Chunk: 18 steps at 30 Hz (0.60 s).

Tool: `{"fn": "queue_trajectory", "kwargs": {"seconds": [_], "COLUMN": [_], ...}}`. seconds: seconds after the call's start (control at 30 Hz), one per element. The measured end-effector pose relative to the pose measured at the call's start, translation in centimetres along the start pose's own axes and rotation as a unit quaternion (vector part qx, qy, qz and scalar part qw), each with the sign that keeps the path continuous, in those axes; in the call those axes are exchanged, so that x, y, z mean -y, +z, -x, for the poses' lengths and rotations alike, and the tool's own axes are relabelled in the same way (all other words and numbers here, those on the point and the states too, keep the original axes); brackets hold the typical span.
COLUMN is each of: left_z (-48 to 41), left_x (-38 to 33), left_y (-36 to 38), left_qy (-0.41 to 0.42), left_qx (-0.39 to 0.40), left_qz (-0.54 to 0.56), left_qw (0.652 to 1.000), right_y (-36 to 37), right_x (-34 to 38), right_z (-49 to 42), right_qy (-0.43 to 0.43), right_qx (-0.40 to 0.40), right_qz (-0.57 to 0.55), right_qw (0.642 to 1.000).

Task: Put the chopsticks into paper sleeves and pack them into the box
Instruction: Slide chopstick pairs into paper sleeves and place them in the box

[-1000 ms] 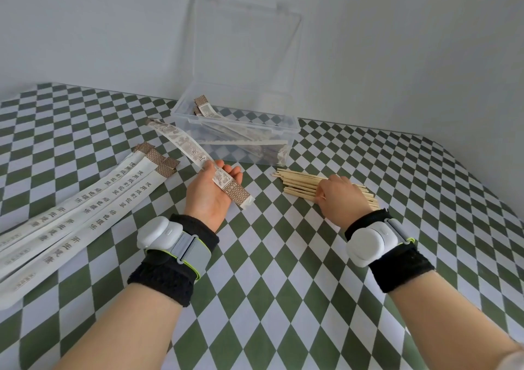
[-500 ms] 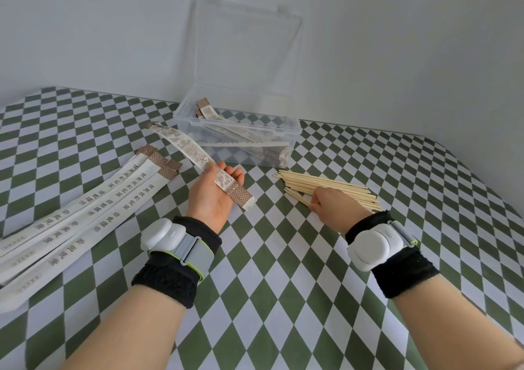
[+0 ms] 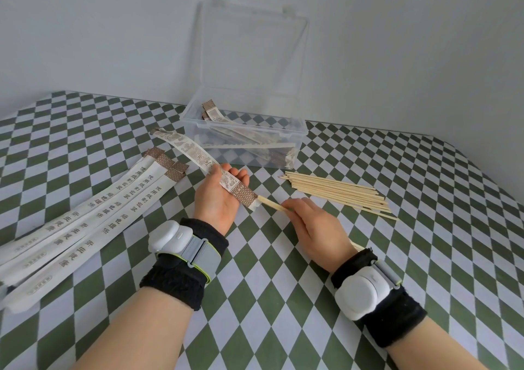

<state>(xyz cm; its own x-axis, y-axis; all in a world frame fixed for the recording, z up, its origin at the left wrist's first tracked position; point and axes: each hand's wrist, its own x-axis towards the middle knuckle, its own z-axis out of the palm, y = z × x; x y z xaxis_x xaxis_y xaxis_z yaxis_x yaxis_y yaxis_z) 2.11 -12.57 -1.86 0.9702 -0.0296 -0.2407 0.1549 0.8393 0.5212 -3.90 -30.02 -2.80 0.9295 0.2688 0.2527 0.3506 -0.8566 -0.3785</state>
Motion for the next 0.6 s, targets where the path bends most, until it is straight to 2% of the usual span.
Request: {"fn": "queue_trajectory", "kwargs": {"seconds": [0.07,0.27,0.6], "left_z": [-0.05,-0.25,-0.21], "left_x": [0.03,0.02,0.06], "left_y": [-0.02,-0.17,-0.15], "left_qy": [0.0,0.007,0.016], "left_qx": [0.0,-0.001,0.006], "left_qz": [0.001,0.003,0.01], "left_qw": [1.0,1.0,1.0], "right_y": [0.33,0.75,0.68], "right_x": [-0.24,-0.39,-0.24], "right_z": [0.24,0.24,0.18], "right_qy": [-0.026,-0.033,-0.028], "right_qx": [-0.015,-0.031,-0.022], "right_qz": [0.022,0.079,0.079], "right_qw": [0.999,0.996,0.996]}}
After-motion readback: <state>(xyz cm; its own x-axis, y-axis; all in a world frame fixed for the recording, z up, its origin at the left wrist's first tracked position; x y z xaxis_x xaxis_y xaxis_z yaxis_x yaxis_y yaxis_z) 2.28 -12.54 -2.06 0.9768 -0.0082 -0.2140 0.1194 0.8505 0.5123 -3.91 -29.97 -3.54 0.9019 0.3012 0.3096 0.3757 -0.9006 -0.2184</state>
